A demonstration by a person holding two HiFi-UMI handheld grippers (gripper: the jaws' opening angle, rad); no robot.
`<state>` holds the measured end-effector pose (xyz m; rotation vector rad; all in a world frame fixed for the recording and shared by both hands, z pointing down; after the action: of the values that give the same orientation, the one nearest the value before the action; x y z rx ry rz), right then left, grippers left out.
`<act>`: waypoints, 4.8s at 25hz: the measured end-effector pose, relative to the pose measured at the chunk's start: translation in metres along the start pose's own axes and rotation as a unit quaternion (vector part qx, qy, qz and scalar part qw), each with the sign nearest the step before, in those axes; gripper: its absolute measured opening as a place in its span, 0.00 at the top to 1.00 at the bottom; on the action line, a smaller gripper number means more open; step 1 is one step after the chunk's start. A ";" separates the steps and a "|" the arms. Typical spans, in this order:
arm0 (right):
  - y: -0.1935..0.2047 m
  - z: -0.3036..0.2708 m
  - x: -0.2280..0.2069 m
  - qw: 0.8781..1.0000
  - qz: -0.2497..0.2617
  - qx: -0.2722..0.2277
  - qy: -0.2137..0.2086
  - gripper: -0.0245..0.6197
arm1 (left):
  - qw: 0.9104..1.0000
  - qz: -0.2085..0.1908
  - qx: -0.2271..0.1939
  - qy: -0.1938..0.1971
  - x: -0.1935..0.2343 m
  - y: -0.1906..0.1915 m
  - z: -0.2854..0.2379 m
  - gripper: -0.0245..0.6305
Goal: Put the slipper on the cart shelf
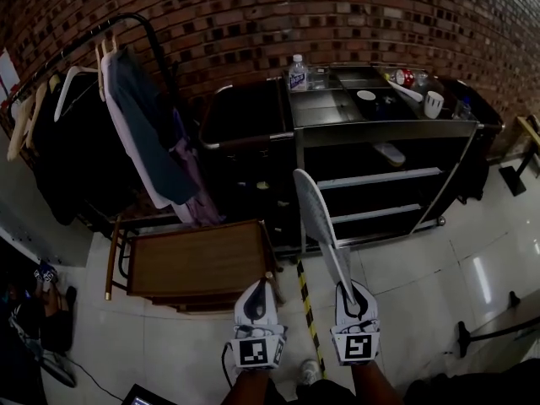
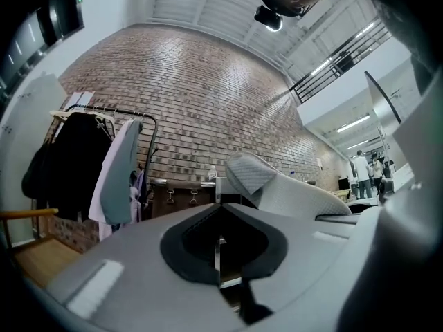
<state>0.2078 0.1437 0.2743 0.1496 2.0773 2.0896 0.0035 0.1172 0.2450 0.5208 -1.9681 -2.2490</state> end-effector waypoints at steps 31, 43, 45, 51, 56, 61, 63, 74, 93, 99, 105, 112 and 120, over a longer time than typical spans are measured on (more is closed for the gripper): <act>0.060 -0.260 -0.210 0.966 -0.180 0.167 0.086 0.87 | 0.997 0.027 0.050 0.050 -0.063 0.082 -0.280 0.94; 0.079 -0.374 -0.252 0.902 -0.374 0.203 0.076 0.87 | 0.996 0.022 0.084 0.030 -0.044 0.106 -0.339 0.94; 0.083 -0.387 -0.253 0.893 -0.390 0.215 0.069 0.87 | 0.995 0.022 0.096 0.024 -0.040 0.111 -0.342 0.94; 0.103 -0.421 -0.255 0.859 -0.446 0.237 0.079 0.87 | 0.994 0.031 0.101 0.026 -0.044 0.116 -0.350 0.94; 0.117 -0.433 -0.259 0.875 -0.404 0.250 0.091 0.87 | 0.994 0.051 0.094 0.013 -0.043 0.112 -0.356 0.94; 0.120 -0.436 -0.260 0.884 -0.381 0.251 0.100 0.86 | 0.994 0.060 0.089 0.016 -0.047 0.109 -0.359 0.94; 0.122 -0.436 -0.262 0.894 -0.355 0.252 0.109 0.84 | 0.994 0.060 0.090 0.018 -0.051 0.109 -0.359 0.94; 0.120 -0.441 -0.264 0.935 -0.187 0.263 0.145 0.62 | 0.994 0.054 0.091 0.021 -0.052 0.108 -0.353 0.94; 0.085 -0.438 -0.267 0.960 -0.094 0.237 0.118 0.35 | 0.996 0.046 0.070 0.022 -0.054 0.092 -0.341 0.94; 0.042 -0.387 -0.255 0.975 -0.065 0.202 0.063 0.35 | 0.996 0.043 0.069 0.028 -0.064 0.080 -0.345 0.94; 0.035 -0.331 -0.244 0.980 -0.082 0.178 0.030 0.59 | 0.997 0.058 0.042 0.039 -0.075 0.062 -0.354 0.94; 0.018 -0.308 -0.234 0.987 -0.085 0.139 0.003 0.96 | 0.995 0.047 0.055 0.062 -0.098 0.065 -0.362 0.94; 0.009 -0.307 -0.223 0.991 -0.050 0.124 0.006 0.96 | 0.993 0.088 0.054 0.056 -0.102 0.061 -0.362 0.94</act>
<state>0.3623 -0.2026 0.2933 0.0655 2.2950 1.7747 0.2076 -0.2023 0.2869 0.4545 -2.0023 -1.9748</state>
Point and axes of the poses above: the fingertips, and each gripper's own axes: z backward along the fingers, x to its left, y out of its underside, the point moved 7 cm from there along z, backward along the fingers, and after that the axes turned 14 degrees about -z, right-handed, at the moved point
